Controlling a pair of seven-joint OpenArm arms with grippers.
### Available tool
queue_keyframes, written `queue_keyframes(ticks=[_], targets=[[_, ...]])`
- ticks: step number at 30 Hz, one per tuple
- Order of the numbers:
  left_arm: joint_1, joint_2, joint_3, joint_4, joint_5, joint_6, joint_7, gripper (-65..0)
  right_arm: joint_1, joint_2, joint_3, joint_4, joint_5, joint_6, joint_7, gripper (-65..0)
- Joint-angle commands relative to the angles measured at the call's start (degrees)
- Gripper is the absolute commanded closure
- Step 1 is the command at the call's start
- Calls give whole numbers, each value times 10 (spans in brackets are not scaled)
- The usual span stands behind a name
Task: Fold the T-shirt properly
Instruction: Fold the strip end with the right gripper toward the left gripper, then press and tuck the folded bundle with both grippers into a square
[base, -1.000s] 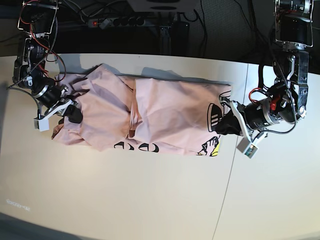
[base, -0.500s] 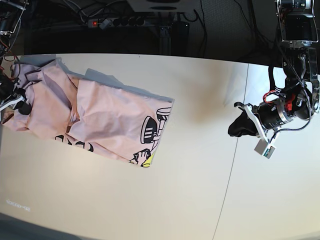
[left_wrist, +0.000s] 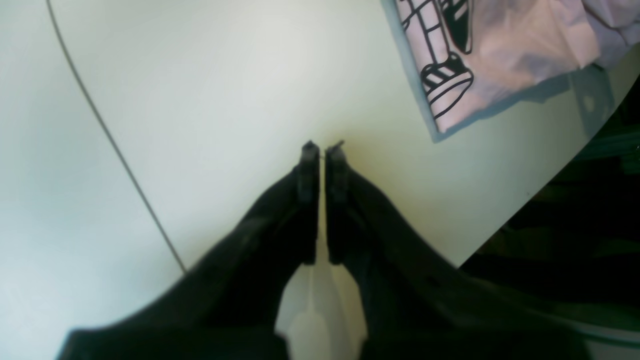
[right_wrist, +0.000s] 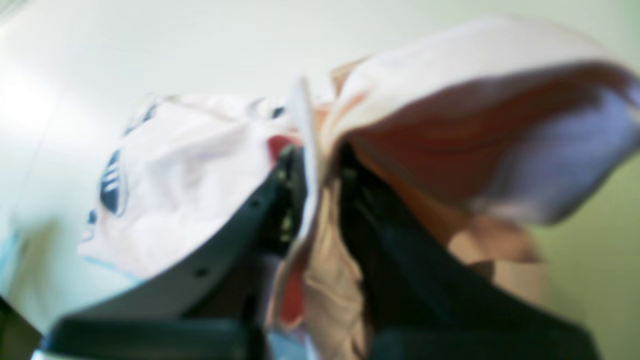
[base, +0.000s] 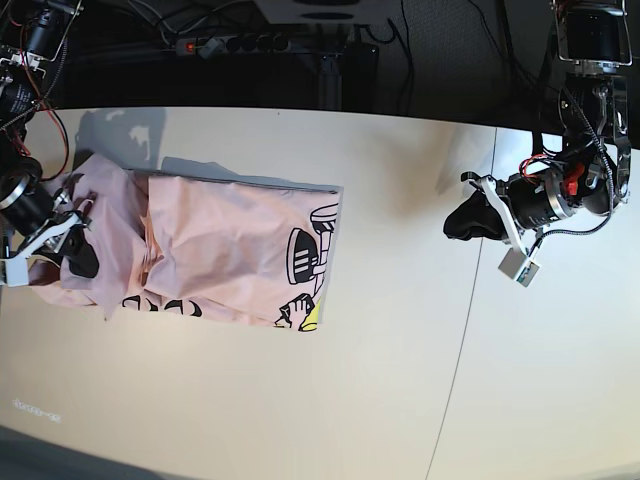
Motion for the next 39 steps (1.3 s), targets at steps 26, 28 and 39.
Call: queue_keyframes(ticks=[26, 28, 39], targets=[[-7, 2, 80, 8, 41, -21, -42, -26, 146, -250, -346, -29, -300, 25, 57, 0], [-7, 2, 80, 8, 41, -21, -42, -26, 150, -250, -373, -34, -340, 25, 61, 0], [-7, 2, 78, 8, 7, -21, -42, -26, 150, -250, -500, -77, -508, 23, 122, 0]])
